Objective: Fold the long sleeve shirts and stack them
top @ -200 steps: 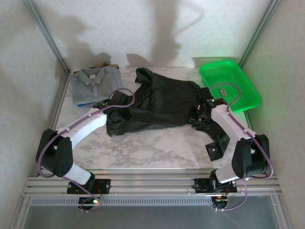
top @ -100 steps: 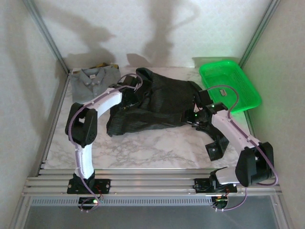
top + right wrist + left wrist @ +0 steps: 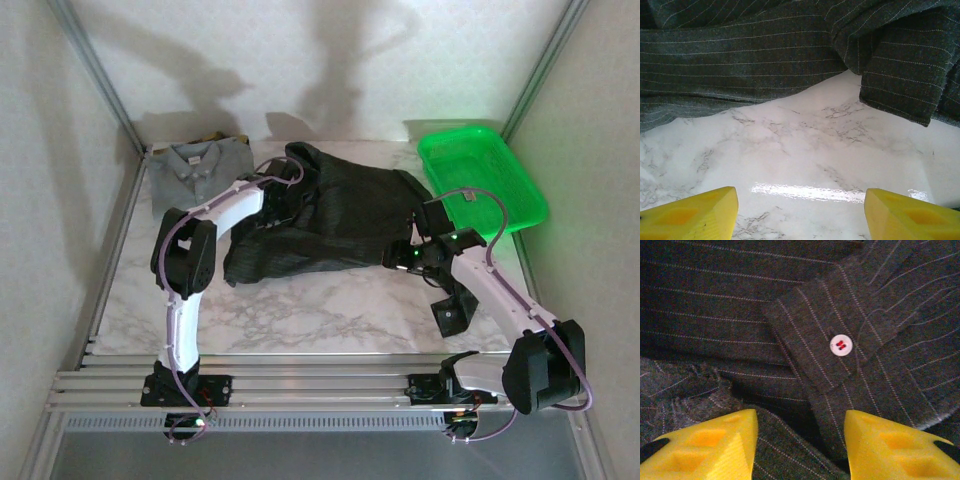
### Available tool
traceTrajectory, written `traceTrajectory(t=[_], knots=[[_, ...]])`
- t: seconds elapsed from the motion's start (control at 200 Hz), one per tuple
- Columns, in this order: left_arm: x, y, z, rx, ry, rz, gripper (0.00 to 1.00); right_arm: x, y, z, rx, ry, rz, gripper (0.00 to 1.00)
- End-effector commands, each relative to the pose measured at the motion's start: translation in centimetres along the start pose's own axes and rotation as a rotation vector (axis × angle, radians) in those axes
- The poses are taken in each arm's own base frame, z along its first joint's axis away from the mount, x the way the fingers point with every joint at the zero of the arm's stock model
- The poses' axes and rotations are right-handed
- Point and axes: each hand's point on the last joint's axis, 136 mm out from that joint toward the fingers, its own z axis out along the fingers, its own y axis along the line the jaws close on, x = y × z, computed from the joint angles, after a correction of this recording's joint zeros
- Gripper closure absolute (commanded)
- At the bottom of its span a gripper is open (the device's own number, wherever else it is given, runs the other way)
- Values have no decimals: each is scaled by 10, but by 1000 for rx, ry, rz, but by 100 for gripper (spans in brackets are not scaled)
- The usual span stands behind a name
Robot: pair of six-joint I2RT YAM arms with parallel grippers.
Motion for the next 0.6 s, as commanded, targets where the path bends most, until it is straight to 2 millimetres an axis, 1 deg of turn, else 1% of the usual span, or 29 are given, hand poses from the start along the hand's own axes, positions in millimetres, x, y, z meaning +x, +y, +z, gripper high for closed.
traceTrajectory(t=[0.0, 0.05, 0.135, 0.195, 0.26, 0.31, 0.465, 0.546, 0.591], knots=[[15, 13, 13, -49, 51, 25, 61, 1, 5, -3, -18, 4, -28, 32], [18, 15, 12, -50, 51, 23, 65, 0, 5, -2, -17, 4, -28, 32], [24, 18, 12, -39, 59, 21, 77, -2, 7, -2, -20, 2, -27, 32], [30, 18, 11, -25, 73, 16, 86, -3, 7, -2, -18, 0, -25, 33], [32, 14, 2, 13, 62, 5, 98, -5, 7, -2, -16, -3, -20, 33], [29, 9, -9, 43, 39, -4, 100, -5, 7, -1, -17, -3, -16, 33], [23, 3, -45, 97, -37, -19, 100, -6, 7, 2, -11, 2, -5, 33], [20, 5, -64, 114, -84, -28, 100, -6, 7, 3, -11, 4, 1, 33], [22, 6, -72, 124, -101, -36, 100, -7, 7, 4, -9, 5, 5, 33]])
